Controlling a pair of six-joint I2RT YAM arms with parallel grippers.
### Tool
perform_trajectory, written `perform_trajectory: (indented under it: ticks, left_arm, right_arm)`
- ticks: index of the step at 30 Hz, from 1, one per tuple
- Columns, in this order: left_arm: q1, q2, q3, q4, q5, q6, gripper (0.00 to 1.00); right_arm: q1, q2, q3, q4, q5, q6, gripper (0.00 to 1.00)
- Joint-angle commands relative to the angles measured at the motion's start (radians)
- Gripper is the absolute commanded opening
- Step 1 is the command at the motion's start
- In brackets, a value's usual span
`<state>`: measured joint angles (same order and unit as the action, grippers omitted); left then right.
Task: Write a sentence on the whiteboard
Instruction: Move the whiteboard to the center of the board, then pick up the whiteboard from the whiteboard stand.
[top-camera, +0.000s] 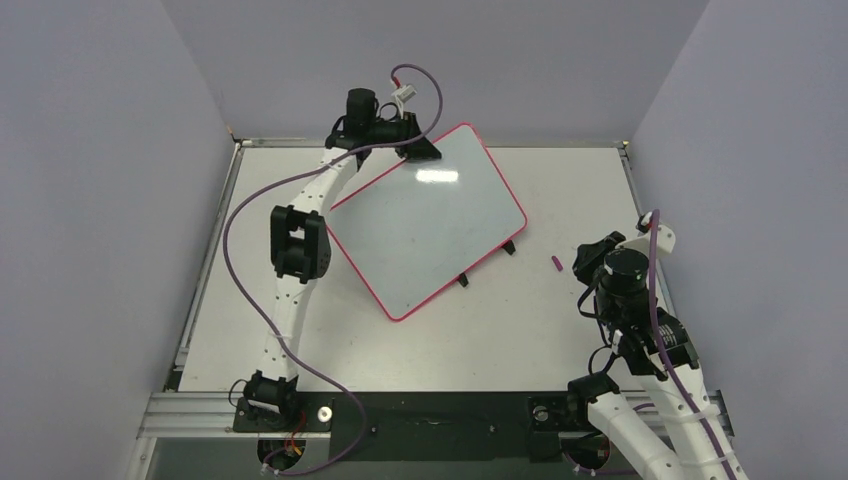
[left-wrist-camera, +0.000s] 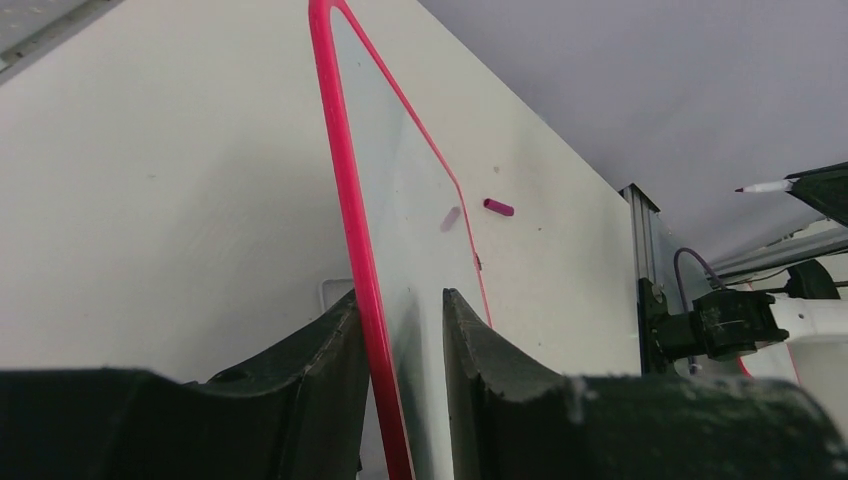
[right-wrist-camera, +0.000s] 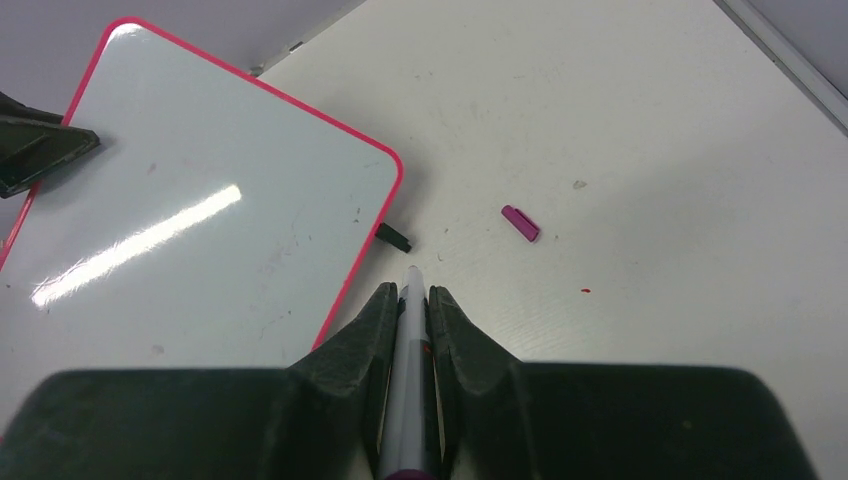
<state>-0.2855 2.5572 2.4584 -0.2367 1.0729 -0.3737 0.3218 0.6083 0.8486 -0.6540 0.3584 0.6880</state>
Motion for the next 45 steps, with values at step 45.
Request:
perform_trajectory:
  ticks: [45]
  left_arm:
    - [0.089,-0.285,-0.215,-0.471,-0.147,0.386,0.62]
  right_arm:
    - [0.009,0.020,-0.028,0.022,-0.050,0.003,0.00]
